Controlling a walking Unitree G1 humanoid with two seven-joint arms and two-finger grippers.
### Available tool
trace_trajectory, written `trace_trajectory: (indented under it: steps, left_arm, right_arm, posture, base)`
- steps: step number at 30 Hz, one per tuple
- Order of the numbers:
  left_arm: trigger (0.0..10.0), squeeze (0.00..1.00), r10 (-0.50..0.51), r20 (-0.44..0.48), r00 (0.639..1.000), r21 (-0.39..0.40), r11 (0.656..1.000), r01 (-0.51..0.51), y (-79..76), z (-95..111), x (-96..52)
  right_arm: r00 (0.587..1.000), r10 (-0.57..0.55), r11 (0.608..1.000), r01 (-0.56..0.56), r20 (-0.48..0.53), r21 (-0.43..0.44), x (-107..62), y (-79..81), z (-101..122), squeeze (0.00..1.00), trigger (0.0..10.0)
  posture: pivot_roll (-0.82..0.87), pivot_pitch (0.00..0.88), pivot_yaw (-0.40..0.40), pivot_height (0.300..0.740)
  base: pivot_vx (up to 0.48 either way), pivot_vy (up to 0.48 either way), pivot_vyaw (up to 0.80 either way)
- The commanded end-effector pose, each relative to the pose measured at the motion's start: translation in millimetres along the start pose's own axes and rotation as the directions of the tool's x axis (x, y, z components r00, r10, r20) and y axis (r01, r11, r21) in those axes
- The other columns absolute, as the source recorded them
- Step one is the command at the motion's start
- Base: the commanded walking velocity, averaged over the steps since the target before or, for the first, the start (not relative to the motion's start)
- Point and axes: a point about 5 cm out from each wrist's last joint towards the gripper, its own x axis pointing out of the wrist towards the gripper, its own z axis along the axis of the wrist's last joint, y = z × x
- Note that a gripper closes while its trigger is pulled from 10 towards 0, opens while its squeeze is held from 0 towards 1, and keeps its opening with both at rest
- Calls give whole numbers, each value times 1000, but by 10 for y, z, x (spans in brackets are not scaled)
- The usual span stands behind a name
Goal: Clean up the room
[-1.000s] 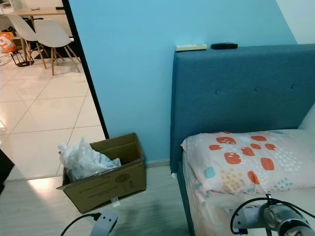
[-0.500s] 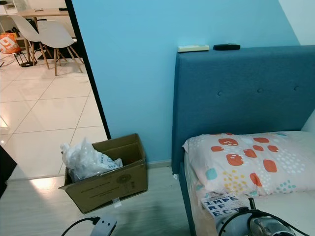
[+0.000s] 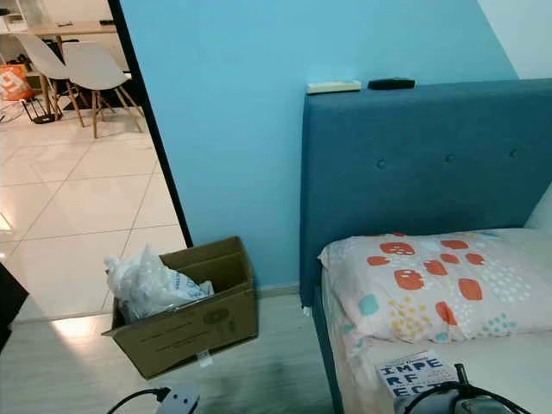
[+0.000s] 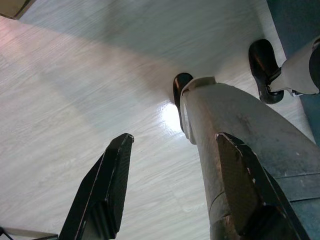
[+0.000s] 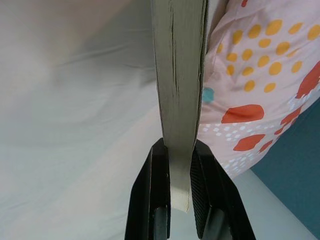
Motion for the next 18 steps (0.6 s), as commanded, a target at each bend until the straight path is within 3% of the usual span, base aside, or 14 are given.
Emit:
trace_trajectory:
  steps: [1,18]
  left_arm:
    - [10000,0,13,-13,1000,11,1000,-13,48,-47,-15]
    - [10000,0,40,-5,999,-22,999,-40,142,-54,-38]
  right_arm:
    - [1000,-26,1000,26,-15,-1,-4,-55,-36,0,10000]
    - [999,-51,999,51,-7,-5,20,-25,62,0,10000]
  posture:
    - [-1,0,-20,677]
    - [8,0,-7,617]
  base:
    - [0,0,0]
    - [0,0,0]
